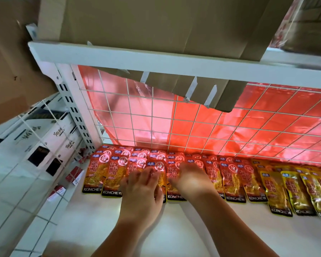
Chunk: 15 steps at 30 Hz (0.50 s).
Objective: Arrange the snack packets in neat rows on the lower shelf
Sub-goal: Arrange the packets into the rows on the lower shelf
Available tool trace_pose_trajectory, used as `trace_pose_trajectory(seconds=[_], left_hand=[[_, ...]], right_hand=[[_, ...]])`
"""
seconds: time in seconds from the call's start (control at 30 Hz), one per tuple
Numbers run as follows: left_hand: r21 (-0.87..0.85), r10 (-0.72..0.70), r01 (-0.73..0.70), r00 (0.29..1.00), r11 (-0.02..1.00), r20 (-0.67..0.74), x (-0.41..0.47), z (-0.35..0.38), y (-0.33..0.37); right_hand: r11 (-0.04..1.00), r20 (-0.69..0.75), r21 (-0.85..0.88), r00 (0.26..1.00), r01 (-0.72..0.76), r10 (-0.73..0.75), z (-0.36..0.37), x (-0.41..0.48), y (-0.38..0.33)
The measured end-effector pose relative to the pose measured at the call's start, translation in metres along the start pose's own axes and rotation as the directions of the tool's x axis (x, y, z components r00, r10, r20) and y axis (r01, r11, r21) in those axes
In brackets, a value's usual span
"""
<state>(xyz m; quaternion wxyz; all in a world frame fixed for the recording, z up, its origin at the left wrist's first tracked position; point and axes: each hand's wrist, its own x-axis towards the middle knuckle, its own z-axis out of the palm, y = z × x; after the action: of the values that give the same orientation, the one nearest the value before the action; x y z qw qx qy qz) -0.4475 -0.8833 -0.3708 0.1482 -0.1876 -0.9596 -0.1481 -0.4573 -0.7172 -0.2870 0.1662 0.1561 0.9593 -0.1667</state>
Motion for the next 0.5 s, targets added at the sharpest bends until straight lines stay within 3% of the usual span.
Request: trace_pose_trajectory(seconds=[0.2,0.3,0.5], left_hand=[[0.021,0.000,-0.001,0.999,1.000,0.037,-0.001,0.000,-0.001],[0.020,0.000,-0.001,0.999,1.000,0.043,0.000,0.000,-0.001],[0.027,0.011,-0.012,0.999,1.000,0.036,-0.001,0.000,0.001]], right_hand=[[0.991,-0.097,-0.029,0.986,0.134,-0.137,-0.014,-0.006,0.010],[0.960,-0.046,-0.118,0.964,0.255,-0.261,-0.005,-0.007,0.011],[0.940,-0.124,-0.130,0.935,0.316,-0.331,0.013,-0.007,0.016]])
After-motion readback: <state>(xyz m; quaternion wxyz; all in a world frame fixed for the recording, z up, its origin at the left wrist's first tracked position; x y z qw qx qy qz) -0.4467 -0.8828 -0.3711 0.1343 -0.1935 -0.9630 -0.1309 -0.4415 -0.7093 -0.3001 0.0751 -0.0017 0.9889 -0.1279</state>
